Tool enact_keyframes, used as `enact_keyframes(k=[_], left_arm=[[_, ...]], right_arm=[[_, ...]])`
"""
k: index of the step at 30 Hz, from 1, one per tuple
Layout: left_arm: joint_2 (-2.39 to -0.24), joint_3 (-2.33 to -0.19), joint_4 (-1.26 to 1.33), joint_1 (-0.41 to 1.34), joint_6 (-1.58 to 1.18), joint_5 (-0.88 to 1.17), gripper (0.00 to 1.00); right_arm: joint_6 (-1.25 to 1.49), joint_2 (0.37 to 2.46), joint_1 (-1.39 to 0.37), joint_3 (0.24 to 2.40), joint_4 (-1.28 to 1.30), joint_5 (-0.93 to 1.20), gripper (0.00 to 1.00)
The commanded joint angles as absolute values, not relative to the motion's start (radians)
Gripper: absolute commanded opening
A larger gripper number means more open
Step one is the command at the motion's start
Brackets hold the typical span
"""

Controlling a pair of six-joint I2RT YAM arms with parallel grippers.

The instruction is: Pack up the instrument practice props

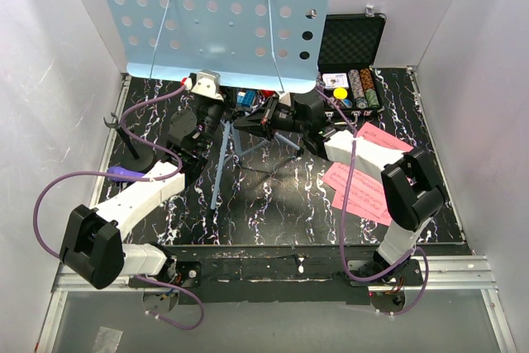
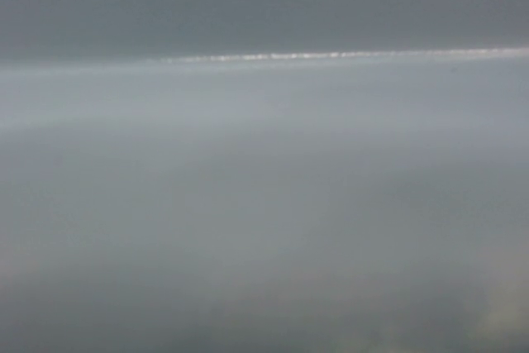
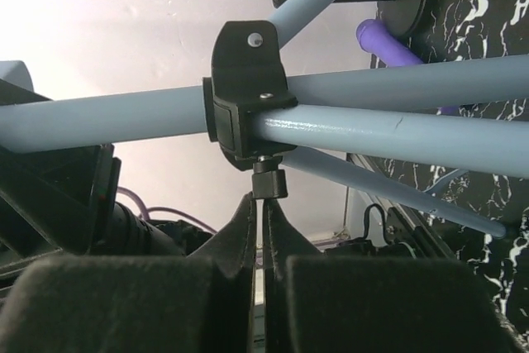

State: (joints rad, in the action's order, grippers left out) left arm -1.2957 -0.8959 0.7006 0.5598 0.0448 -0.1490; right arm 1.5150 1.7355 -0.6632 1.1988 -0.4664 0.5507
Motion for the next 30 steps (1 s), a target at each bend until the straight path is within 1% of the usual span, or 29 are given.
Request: enact_keyframes(k=[1, 10, 14, 15, 16, 18, 20, 22, 23, 25, 30], left_arm=[[-1.295, -0.836, 0.508, 0.583, 0.049, -0.117, 0.0], [-1.287, -0.816, 0.506, 0.583, 0.038, -0.12, 0.0], [-1.295, -0.815, 0.509, 0.581, 0.032, -0.118, 0.0], [-1.296, -0.815, 0.511, 0.583, 0.031, -0.117, 0.0], [-1.298, -0.815, 0.512, 0.583, 0.029, -0.118, 0.0], [-1.301, -0.815, 0.515, 0.583, 0.028, -0.118, 0.0], [-1.302, -0.818, 0.514, 0.583, 0.029, -0.118, 0.0], [-1.301, -0.818, 0.512, 0.584, 0.028, -0.118, 0.0], [-1.302, -0.819, 0.512, 0.584, 0.029, -0.118, 0.0], [-1.298, -0.818, 0.511, 0.583, 0.029, -0.118, 0.0], [-1.299, -0.816, 0.512, 0.584, 0.028, -0.117, 0.0]], right_arm=[[1.387, 1.729, -0.655, 1.259, -0.448, 0.488, 0.01], [0.916, 1.649, -0.65, 1.351, -0.086, 0.347, 0.01], [0.855, 1.618, -0.647, 1.333, -0.055, 0.308, 0.01], [0.851, 1.615, -0.646, 1.325, -0.055, 0.301, 0.06], [0.853, 1.611, -0.643, 1.318, -0.063, 0.305, 0.12], [0.886, 1.612, -0.638, 1.29, -0.118, 0.351, 0.34], [0.943, 1.618, -0.635, 1.278, -0.172, 0.406, 0.49], [0.985, 1.631, -0.637, 1.279, -0.204, 0.44, 0.58], [0.994, 1.634, -0.637, 1.279, -0.218, 0.446, 0.61], [1.005, 1.637, -0.638, 1.287, -0.225, 0.446, 0.64], [1.084, 1.672, -0.638, 1.304, -0.307, 0.494, 0.67]])
